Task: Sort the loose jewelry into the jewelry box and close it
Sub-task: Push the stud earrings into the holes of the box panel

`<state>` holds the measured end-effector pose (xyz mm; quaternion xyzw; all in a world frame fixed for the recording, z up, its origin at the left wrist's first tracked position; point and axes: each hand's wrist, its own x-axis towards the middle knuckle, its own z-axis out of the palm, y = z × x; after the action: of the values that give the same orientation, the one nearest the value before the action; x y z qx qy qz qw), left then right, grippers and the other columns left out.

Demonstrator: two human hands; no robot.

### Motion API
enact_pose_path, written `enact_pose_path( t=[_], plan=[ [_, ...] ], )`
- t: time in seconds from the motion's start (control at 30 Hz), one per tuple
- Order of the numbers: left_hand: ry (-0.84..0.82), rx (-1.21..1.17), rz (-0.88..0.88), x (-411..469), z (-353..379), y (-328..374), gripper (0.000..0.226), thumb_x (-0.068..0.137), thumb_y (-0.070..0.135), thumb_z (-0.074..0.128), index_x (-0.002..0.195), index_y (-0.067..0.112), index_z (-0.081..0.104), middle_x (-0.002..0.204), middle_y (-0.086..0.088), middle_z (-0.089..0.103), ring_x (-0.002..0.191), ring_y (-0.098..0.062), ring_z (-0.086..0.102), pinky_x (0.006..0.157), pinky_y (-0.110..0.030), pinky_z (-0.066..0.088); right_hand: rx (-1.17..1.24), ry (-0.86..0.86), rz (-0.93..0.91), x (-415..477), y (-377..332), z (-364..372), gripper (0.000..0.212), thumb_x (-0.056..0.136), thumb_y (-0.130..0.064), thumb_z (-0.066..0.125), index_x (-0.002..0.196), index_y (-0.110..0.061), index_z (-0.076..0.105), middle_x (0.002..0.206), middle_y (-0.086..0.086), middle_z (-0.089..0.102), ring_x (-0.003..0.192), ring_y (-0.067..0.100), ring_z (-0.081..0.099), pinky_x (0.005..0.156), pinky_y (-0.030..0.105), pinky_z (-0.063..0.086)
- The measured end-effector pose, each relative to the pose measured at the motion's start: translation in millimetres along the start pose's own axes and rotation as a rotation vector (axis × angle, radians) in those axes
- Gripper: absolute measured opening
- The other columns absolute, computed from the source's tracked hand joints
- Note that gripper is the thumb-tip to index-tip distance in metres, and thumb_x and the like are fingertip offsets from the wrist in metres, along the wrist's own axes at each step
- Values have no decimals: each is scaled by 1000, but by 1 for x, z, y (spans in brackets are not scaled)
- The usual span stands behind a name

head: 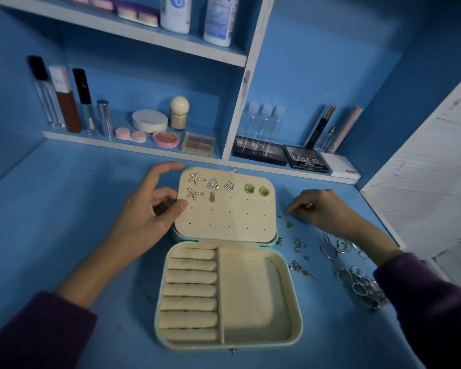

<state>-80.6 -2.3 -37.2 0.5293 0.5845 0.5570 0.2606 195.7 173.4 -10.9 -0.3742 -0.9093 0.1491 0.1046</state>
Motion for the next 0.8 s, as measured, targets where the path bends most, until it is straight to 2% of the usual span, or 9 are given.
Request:
enact_pose_path(
  t=[0.17,0.3,0.4,0.63,0.73,0.8],
  plan=[
    [-1,-3,-4,0,0,1,56,87,2,62,113,49,44,79,8,72,81,-16,67,82,-38,51,-15,-7,-17,0,0,0,16,81,-4,69,83,-18,76,77,-17,62,73,-10,55,68,2,36],
    [1,5,1,-1,-1,2,61,88,3,62,111,56,45,79,7,72,82,-21,66,85,-44,50,-17,-14,-23,2,0,-1,15,82,-5,69,84,-19,75,77,-13,65,73,-11,56,67,1,37],
    [1,0,-2,-1,0,2,58,88,3,62,114,51,44,79,7,72,83,-22,66,87,-44,50,5,-19,-16,2,-1,-3,17,82,-5,68,84,-21,74,76,-10,67,71,-9,57,66,2,38],
    [6,-1,1,0,0,2,56,88,1,62,115,45,44,78,8,72,81,-19,66,83,-39,50,37,-97,4,8,-2,-6,18,80,-9,73,81,-27,73,81,-5,72,75,3,61,70,9,45],
    [3,-2,3,0,1,1,54,88,4,65,116,45,43,77,9,72,78,-14,66,80,-34,49,22,-140,5,12,-5,-9,17,80,-7,72,81,-23,74,81,-6,72,75,4,62,72,13,48],
    [4,-1,-1,0,1,1,54,88,4,65,116,45,43,79,8,73,79,-16,66,81,-36,50,19,-159,6,14,-7,-11,17,80,-4,71,82,-20,75,79,-8,71,74,5,62,70,11,46]
  ],
)
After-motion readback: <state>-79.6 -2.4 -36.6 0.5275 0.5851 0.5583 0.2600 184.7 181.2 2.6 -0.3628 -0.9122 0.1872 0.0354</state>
